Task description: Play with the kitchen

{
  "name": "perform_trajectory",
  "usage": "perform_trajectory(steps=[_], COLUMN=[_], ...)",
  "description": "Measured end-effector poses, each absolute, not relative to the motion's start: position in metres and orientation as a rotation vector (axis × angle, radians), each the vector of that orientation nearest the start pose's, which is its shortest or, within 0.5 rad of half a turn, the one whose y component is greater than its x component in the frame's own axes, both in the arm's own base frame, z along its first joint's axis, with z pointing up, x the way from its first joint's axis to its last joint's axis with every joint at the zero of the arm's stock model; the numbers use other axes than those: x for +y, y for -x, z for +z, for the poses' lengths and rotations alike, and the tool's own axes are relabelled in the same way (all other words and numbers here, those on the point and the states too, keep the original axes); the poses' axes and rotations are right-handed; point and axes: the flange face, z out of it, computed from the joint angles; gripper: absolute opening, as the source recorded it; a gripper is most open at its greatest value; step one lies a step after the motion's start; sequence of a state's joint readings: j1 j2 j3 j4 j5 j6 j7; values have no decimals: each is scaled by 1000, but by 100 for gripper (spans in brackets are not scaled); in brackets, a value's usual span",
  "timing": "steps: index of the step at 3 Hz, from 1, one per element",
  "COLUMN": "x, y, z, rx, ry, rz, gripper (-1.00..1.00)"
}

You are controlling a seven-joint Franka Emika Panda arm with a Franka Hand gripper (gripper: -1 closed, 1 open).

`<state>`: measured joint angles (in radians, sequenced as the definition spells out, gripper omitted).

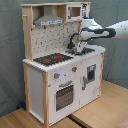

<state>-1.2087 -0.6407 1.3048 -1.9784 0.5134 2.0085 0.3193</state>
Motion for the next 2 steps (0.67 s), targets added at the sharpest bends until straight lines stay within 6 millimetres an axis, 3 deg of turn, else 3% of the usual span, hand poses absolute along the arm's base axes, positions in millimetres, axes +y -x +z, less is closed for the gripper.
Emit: perform_trajectory(steps=[1, 2], x=[178, 186], y=[-528, -537], z=[495, 482], rx=[632, 539], ry=[3153, 3175], rz=[-381, -340], gripper=[100, 100])
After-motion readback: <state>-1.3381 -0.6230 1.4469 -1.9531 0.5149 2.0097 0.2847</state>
